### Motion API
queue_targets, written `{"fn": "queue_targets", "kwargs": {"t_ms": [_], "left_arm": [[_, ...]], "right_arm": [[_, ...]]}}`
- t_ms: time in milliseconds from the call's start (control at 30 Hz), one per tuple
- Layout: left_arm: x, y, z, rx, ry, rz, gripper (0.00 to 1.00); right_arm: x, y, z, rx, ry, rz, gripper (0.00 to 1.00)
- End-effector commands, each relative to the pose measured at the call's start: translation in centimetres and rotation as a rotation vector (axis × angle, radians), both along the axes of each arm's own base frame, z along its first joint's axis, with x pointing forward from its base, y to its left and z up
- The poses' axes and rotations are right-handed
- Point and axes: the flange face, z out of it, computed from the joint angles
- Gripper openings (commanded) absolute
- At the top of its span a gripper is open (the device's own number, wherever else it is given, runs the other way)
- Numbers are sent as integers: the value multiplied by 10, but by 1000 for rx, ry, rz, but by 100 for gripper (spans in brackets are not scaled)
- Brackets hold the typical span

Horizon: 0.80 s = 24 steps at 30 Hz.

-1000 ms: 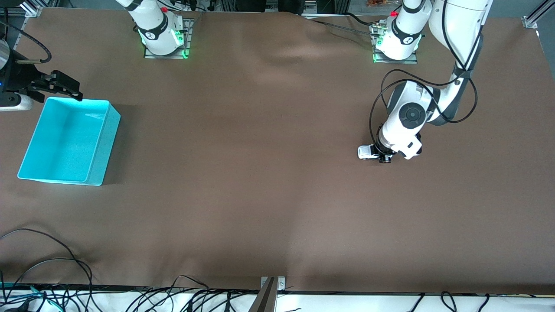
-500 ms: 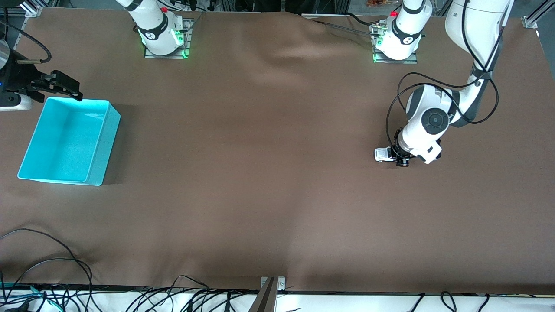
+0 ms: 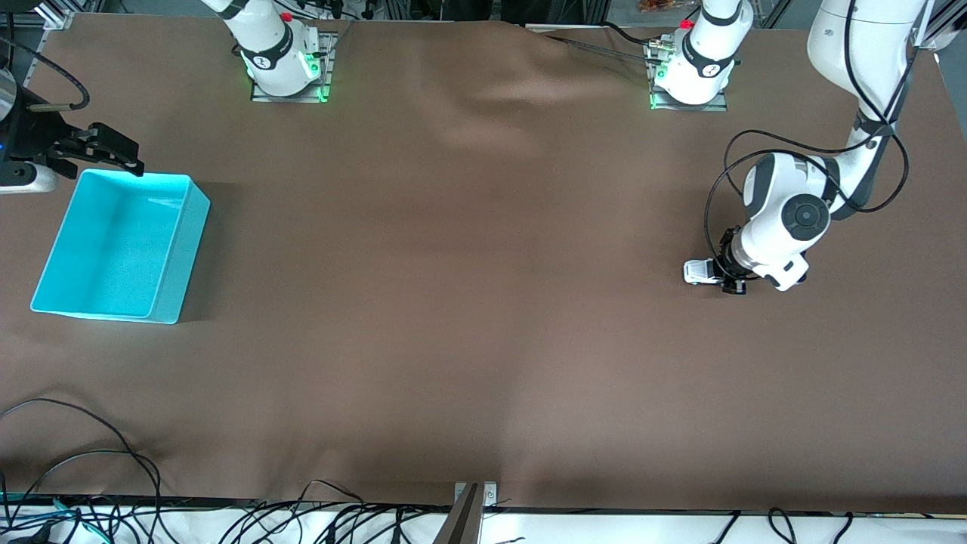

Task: Wind and store white jeep toy

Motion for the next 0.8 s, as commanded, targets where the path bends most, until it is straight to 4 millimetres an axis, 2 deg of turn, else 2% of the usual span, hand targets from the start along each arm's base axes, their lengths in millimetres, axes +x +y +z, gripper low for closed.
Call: {"fn": "queue_targets", "kwargs": {"t_ms": [0, 167, 333, 400, 467, 500, 533, 633, 767], "left_arm": [[-1, 41, -19, 27, 14, -56, 10], [-4, 69, -22, 65, 21, -77, 12], [-5, 78, -23, 66, 24, -67, 21], [-4, 79, -22, 67, 21, -66, 29], [-4, 79, -22, 67, 21, -66, 33], [-4, 79, -22, 67, 21, -66, 40], [-4, 80, -21, 68, 19, -64, 51], [-3, 81, -20, 69, 17, -63, 98], [0, 87, -13, 74, 7, -49, 100]], "right_arm": [[3, 1, 6, 17, -10, 1, 100], [3, 1, 6, 17, -10, 1, 100], [3, 1, 6, 17, -10, 1, 100], [3, 1, 6, 17, -10, 1, 100], [3, 1, 6, 19, -8, 1, 100], [3, 1, 6, 17, -10, 1, 100], [3, 1, 6, 17, -10, 1, 100], [3, 1, 6, 17, -10, 1, 100], [3, 1, 6, 17, -10, 1, 100]]}}
